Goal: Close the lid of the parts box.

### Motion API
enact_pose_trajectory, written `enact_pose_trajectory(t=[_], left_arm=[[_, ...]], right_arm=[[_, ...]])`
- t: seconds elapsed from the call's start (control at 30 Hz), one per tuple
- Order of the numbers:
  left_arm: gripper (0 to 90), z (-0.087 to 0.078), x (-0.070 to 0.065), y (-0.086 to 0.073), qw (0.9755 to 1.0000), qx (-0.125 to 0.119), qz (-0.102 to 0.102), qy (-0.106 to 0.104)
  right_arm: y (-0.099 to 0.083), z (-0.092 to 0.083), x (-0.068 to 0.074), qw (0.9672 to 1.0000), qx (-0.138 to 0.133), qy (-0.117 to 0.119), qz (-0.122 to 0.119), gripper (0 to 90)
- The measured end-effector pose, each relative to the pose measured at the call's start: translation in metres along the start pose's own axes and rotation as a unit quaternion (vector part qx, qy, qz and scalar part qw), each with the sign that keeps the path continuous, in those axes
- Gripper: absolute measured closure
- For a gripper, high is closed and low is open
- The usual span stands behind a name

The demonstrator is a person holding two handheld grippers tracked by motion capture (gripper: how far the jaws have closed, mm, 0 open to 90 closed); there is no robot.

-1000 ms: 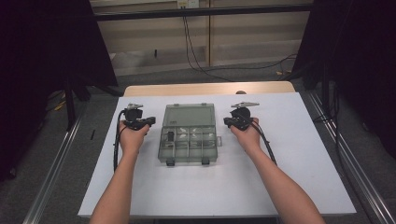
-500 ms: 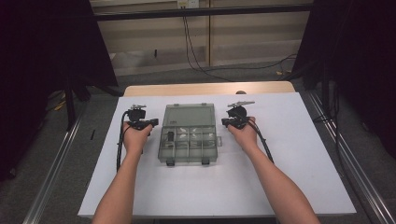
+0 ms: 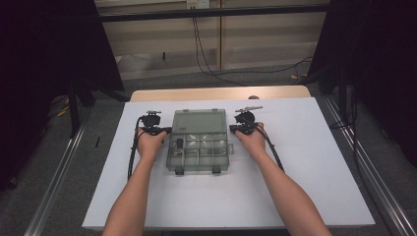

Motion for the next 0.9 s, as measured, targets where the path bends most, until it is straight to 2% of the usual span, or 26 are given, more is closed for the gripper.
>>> enact_pose_trajectory(t=[0.07,0.17,0.2,0.4,0.57,0.7,0.9], left_arm=[[90.0,0.003,0.001,0.001,0.9999,0.0,-0.011,-0.006],[90.0,0.005,0.002,0.003,0.9999,-0.002,-0.013,-0.006],[90.0,0.005,0.003,0.004,1.0,0.001,-0.007,-0.004],[90.0,0.009,0.004,0.009,0.9997,-0.004,-0.022,-0.007],[90.0,0.012,0.006,0.013,0.9995,-0.01,-0.028,-0.013],[90.0,0.013,0.008,0.014,0.9996,-0.009,-0.026,-0.012],[90.0,0.015,0.008,0.017,0.9993,-0.014,-0.034,-0.008]], right_arm=[[0.002,0.001,0.0,1.0,0.002,0.0,0.001,90.0],[0.005,0.004,0.002,1.0,0.001,-0.001,0.001,90.0],[0.006,0.005,0.002,1.0,0.001,0.001,0.005,90.0],[0.014,0.01,0.001,1.0,0.002,0.0,0.007,90.0],[0.019,0.014,-0.002,0.9997,-0.002,0.002,0.023,90.0],[0.022,0.016,-0.002,0.9997,0.001,0.001,0.023,90.0],[0.024,0.018,-0.003,0.9995,-0.004,-0.001,0.03,90.0]])
Point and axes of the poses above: each handheld gripper's, and its own axes: z roughly forward along the jaws, y roughly out of its top, x roughly to its left, the point moved 4 cm from there along z, roughly forward along the jaws, and after that the axes turned 11 degrees about x, right-handed, at the moved point
